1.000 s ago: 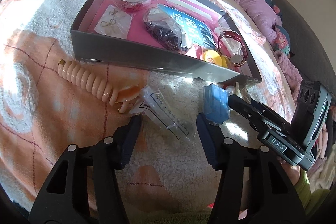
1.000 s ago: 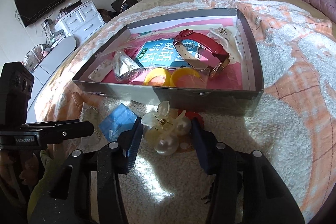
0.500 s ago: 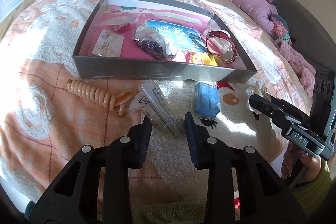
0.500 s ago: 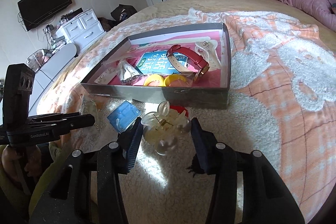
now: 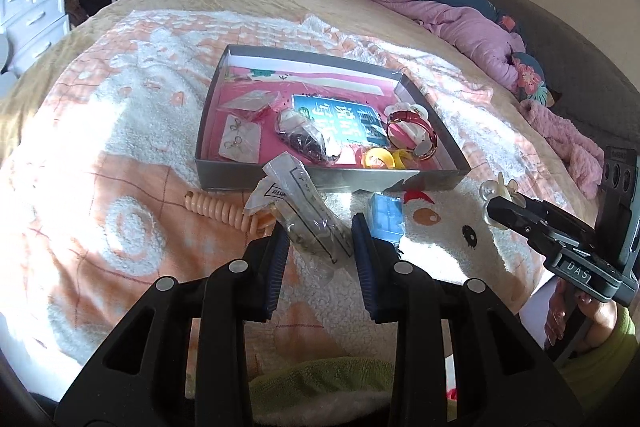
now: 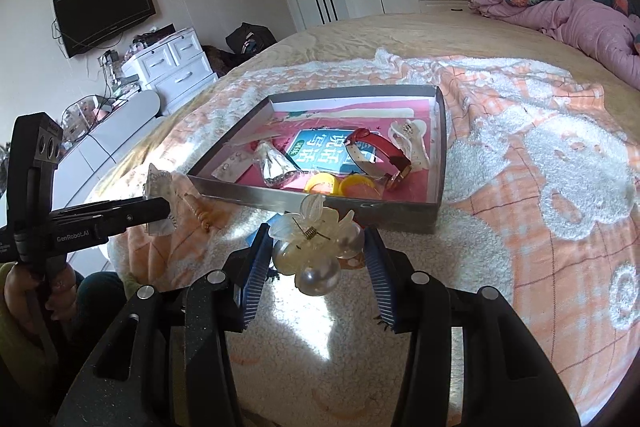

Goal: Organize jewelry
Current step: 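Carry the packet with the left tool while the right carries the clip into the box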

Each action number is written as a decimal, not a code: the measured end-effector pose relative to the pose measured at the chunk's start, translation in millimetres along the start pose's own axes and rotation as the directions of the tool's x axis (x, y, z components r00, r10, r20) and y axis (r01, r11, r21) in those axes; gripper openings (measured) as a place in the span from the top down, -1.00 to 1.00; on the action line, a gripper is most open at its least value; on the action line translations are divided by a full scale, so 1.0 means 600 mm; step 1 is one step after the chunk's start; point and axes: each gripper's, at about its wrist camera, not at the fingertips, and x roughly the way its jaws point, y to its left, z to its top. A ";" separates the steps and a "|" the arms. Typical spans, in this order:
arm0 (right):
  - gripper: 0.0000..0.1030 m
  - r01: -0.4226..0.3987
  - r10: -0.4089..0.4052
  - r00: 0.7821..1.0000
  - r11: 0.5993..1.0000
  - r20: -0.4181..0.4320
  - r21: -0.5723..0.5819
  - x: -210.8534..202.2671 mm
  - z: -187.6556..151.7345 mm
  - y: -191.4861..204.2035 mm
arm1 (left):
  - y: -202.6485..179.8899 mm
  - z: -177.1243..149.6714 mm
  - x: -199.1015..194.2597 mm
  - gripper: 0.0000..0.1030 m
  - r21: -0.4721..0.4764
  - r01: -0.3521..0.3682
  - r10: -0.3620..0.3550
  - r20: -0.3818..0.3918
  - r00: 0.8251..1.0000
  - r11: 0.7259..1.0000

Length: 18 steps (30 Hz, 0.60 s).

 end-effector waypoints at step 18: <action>0.12 -0.017 0.019 0.999 0.998 0.049 -0.056 0.002 0.047 0.039 | 0.018 0.031 -0.035 0.54 -0.013 -0.037 0.038 0.090 0.995 0.999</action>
